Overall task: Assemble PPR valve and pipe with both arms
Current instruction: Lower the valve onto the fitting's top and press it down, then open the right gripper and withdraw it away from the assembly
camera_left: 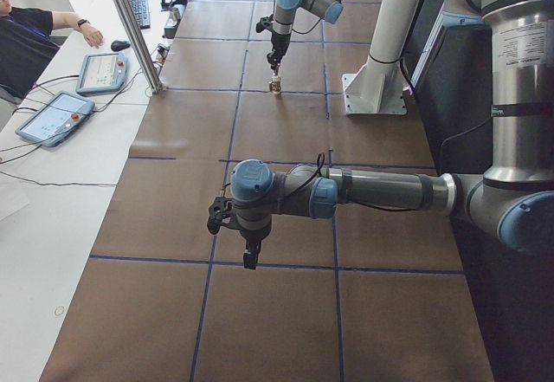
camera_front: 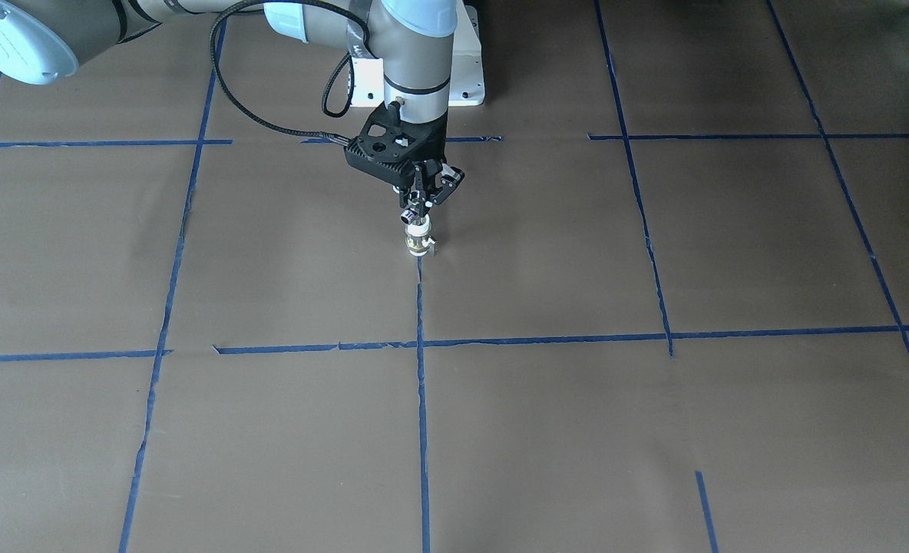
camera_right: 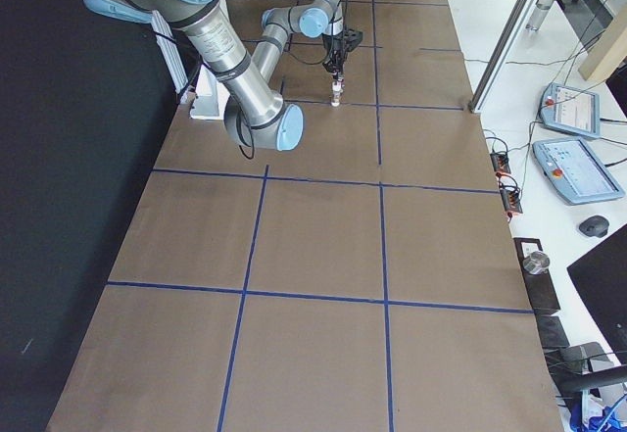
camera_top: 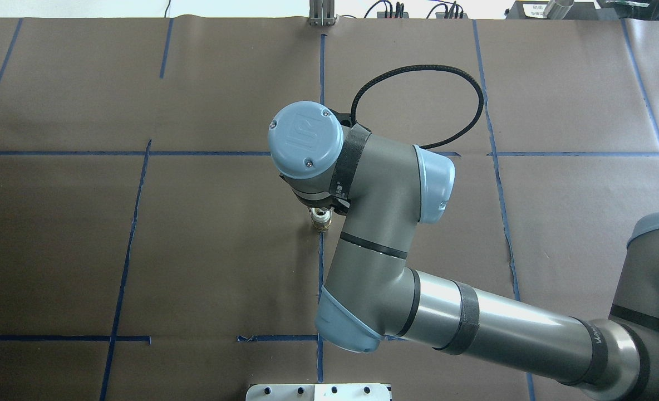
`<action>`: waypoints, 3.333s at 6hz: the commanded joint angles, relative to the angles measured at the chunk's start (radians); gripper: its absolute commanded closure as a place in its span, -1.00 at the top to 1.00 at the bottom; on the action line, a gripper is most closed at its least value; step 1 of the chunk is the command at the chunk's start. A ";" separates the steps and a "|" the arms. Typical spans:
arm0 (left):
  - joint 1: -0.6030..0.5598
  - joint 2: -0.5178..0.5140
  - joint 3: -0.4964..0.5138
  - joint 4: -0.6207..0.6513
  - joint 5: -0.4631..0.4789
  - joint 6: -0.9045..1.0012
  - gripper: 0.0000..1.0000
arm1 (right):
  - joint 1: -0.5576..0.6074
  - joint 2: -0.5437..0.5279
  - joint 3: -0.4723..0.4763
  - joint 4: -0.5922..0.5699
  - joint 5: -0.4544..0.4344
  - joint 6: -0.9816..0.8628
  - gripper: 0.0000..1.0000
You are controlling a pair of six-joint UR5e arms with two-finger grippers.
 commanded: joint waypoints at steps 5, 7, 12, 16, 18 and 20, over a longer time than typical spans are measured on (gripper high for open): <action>0.000 -0.002 0.002 0.000 0.000 0.000 1.00 | -0.015 -0.006 -0.018 0.005 0.002 0.000 -0.99; 0.000 -0.002 0.000 0.000 0.000 0.000 1.00 | -0.014 -0.006 -0.018 0.005 0.002 -0.005 -0.36; 0.002 -0.002 0.015 0.000 0.002 0.002 1.00 | 0.044 -0.003 -0.010 0.004 0.064 -0.128 1.00; 0.006 -0.002 0.035 -0.002 0.011 0.012 1.00 | 0.386 -0.169 -0.009 -0.001 0.418 -0.619 1.00; 0.023 -0.002 0.049 0.030 0.002 0.015 1.00 | 0.599 -0.344 -0.023 -0.004 0.469 -1.113 1.00; 0.023 0.003 0.035 0.032 0.000 0.038 1.00 | 0.762 -0.500 -0.073 0.005 0.535 -1.562 1.00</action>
